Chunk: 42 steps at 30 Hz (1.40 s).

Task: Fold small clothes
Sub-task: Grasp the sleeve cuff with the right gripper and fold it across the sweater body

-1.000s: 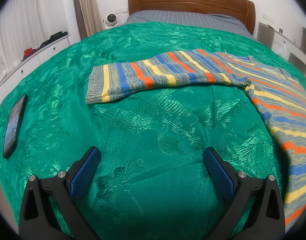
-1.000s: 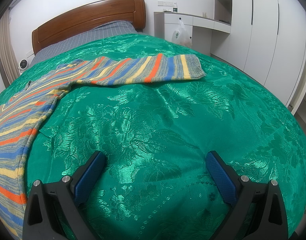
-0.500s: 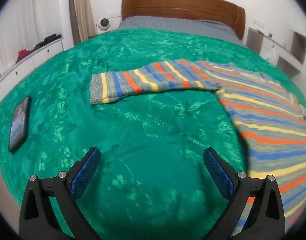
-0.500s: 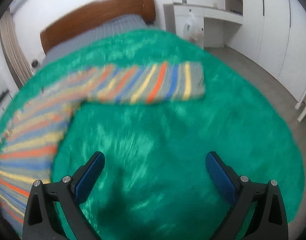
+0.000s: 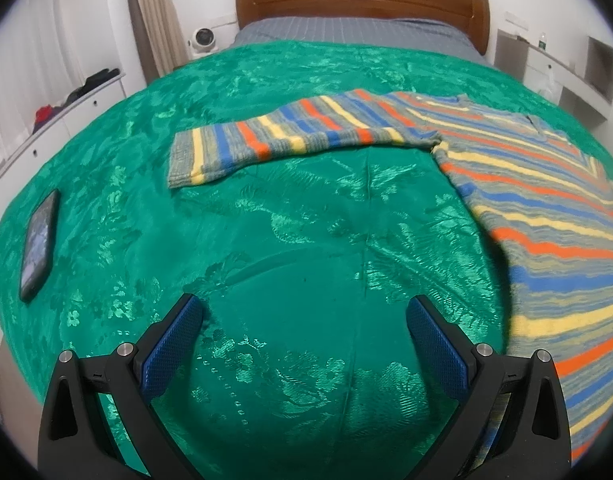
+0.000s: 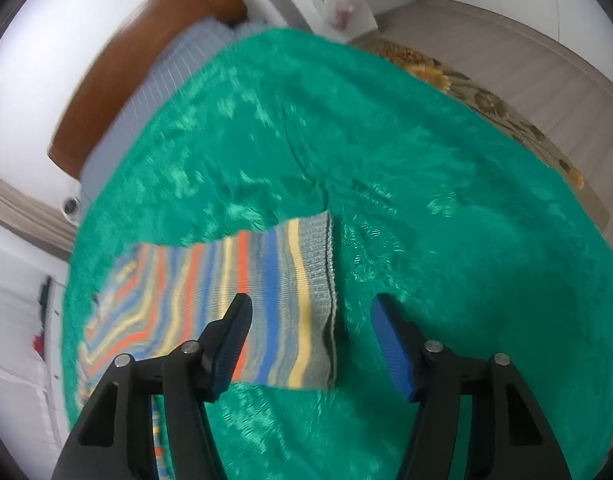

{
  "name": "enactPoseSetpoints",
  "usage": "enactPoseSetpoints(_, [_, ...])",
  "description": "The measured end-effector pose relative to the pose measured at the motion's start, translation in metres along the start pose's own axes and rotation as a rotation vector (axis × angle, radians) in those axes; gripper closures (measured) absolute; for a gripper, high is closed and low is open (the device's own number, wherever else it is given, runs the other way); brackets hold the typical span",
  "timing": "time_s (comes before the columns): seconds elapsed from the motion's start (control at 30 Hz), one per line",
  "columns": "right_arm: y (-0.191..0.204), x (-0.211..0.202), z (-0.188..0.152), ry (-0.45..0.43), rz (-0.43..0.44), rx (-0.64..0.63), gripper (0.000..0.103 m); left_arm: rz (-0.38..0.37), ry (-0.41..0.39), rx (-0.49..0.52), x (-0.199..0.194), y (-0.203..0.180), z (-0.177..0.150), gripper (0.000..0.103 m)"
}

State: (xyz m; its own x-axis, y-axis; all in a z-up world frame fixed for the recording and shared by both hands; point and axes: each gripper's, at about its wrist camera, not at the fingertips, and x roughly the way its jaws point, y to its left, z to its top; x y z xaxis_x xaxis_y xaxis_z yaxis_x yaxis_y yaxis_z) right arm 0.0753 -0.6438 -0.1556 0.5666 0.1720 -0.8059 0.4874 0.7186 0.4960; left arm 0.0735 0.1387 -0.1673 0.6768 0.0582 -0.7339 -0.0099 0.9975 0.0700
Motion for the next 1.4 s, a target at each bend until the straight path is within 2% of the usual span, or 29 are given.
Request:
enactPoseSetpoints(0.03, [-0.001, 0.007, 0.003, 0.013, 0.004, 0.000, 0.052, 0.004, 0.004, 0.003, 0.001, -0.001, -0.001, 0.000])
enactPoseSetpoints(0.07, [-0.001, 0.006, -0.004, 0.020, 0.005, -0.002, 0.066, 0.008, 0.007, 0.006, 0.002, -0.002, -0.001, 0.000])
enactPoseSetpoints(0.1, [-0.001, 0.009, -0.001, 0.025, -0.013, -0.010, 0.103, 0.010, 0.008, 0.007, 0.002, -0.002, -0.002, 0.000])
enactPoseSetpoints(0.17, [0.001, 0.003, -0.005, -0.013, -0.151, -0.059, 0.101, 0.013, 0.009, 0.010, 0.003, -0.003, -0.002, 0.000])
enactPoseSetpoints(0.2, [0.004, 0.006, -0.008, -0.016, -0.183, -0.063, 0.101, 0.013, 0.008, 0.010, 0.003, -0.004, -0.002, 0.000])
enactPoseSetpoints(0.27, [0.002, 0.007, -0.007, -0.001, -0.207, -0.062, 0.101, 0.011, 0.008, 0.008, 0.003, -0.004, -0.002, 0.000])
enactPoseSetpoints(0.4, [0.031, -0.007, -0.006, -0.044, -0.220, -0.162, 0.101, 0.004, 0.007, 0.003, 0.004, -0.003, -0.003, 0.000])
enactPoseSetpoints(0.5, [0.071, -0.029, -0.004, -0.084, -0.149, -0.227, 0.101, -0.001, 0.005, -0.001, 0.004, -0.002, -0.002, 0.000])
enactPoseSetpoints(0.57, [0.121, -0.055, -0.005, -0.112, -0.054, -0.305, 0.101, -0.006, 0.003, -0.006, 0.005, -0.001, -0.001, 0.000])
enactPoseSetpoints(0.7, [0.208, -0.073, -0.019, -0.107, 0.107, -0.423, 0.101, -0.014, -0.001, -0.009, 0.006, -0.001, 0.000, 0.000])
enactPoseSetpoints(0.77, [0.257, -0.068, -0.034, -0.067, 0.196, -0.479, 0.101, -0.019, -0.001, -0.009, 0.006, -0.001, 0.001, 0.000])
enactPoseSetpoints(0.87, [0.309, -0.043, -0.057, -0.010, 0.267, -0.521, 0.101, -0.024, 0.001, -0.011, 0.006, 0.000, 0.001, 0.000])
enactPoseSetpoints(1.0, [0.349, 0.003, -0.085, 0.047, 0.274, -0.545, 0.101, -0.025, 0.002, -0.013, 0.006, 0.000, 0.000, 0.000])
enactPoseSetpoints(1.03, [0.356, 0.020, -0.091, 0.067, 0.282, -0.538, 0.100, -0.025, 0.002, -0.013, 0.006, 0.000, 0.000, 0.000])
enactPoseSetpoints(1.13, [0.364, 0.070, -0.108, 0.223, 0.452, -0.417, 0.082, -0.023, 0.003, -0.013, 0.006, 0.000, 0.000, 0.000])
enactPoseSetpoints(1.17, [0.365, 0.077, -0.114, 0.261, 0.497, -0.372, 0.059, -0.023, 0.003, -0.012, 0.006, 0.001, 0.000, 0.000])
enactPoseSetpoints(1.2, [0.361, 0.080, -0.117, 0.278, 0.530, -0.336, 0.042, -0.022, 0.004, -0.012, 0.006, 0.001, -0.001, 0.000])
enactPoseSetpoints(1.23, [0.352, 0.079, -0.120, 0.273, 0.556, -0.309, 0.040, -0.023, 0.004, -0.012, 0.006, 0.001, -0.001, 0.000])
enactPoseSetpoints(1.3, [0.341, 0.073, -0.121, 0.260, 0.552, -0.317, 0.040, -0.023, 0.004, -0.014, 0.007, 0.001, -0.001, 0.000])
enactPoseSetpoints(1.4, [0.323, 0.056, -0.121, 0.177, 0.402, -0.413, 0.040, -0.023, 0.008, -0.018, 0.009, 0.001, -0.001, 0.000])
